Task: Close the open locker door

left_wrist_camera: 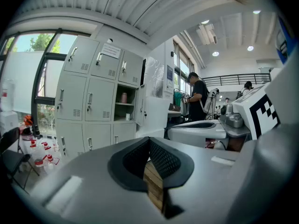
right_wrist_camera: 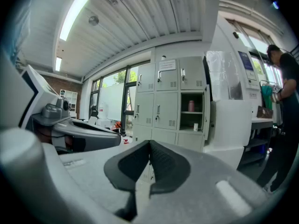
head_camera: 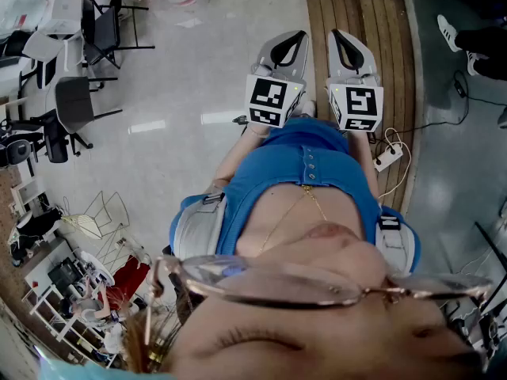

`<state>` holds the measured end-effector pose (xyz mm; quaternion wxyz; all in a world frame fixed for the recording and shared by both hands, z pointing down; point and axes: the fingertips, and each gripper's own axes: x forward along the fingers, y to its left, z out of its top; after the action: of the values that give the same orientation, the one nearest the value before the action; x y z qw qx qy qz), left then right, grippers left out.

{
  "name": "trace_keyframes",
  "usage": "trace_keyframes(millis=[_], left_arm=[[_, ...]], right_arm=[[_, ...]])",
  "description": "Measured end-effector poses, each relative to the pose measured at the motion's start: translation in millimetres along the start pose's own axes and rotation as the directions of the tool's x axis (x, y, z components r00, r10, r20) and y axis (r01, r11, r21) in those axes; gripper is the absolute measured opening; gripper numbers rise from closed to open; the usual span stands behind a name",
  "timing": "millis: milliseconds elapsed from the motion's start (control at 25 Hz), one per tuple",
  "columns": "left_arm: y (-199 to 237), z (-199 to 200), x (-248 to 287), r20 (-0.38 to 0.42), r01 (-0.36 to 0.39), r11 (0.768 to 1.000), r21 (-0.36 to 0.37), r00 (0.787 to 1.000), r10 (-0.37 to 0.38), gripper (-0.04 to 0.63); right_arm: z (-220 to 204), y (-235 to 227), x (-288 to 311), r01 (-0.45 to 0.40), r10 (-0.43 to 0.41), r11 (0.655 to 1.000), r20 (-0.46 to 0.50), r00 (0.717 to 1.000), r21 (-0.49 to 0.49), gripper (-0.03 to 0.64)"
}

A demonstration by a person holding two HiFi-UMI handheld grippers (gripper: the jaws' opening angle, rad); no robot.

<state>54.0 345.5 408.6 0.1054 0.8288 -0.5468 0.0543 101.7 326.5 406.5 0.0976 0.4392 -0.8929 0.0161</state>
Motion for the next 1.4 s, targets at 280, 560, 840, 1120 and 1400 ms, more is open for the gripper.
trace_keyframes(millis=[280, 560, 840, 1120, 1400], left_arm=[[-29, -4, 4, 0.012, -0.018, 1.000, -0.005, 1.000, 0.018, -0.002], [-22, -9, 7, 0.001, -0.030, 0.999, -0.016, 1.000, 0.030, -0.002], [8, 2, 33, 0.013, 0.033, 0.999, -0.017, 0.999, -0.033, -0.002], [58, 20, 79, 0.020, 0.118, 0.993, 0.004, 0.993, -0.118, -0.002], [109, 33, 110, 0.012, 0.164, 0.986, 0.013, 0.986, -0.164, -0.002]], right_arm=[[-7, -21, -22, -0.034, 0.034, 0.999, 0.023, 0.999, 0.032, 0.002], [-9, -31, -22, -0.028, 0.025, 0.998, 0.041, 0.999, 0.054, 0.002], [0, -32, 23, 0.007, -0.009, 0.999, 0.037, 0.999, 0.048, 0.002], [17, -39, 93, 0.034, -0.035, 0.999, 0.051, 0.998, 0.025, 0.002], [31, -37, 154, 0.045, -0.046, 0.999, 0.054, 0.997, 0.020, 0.002]])
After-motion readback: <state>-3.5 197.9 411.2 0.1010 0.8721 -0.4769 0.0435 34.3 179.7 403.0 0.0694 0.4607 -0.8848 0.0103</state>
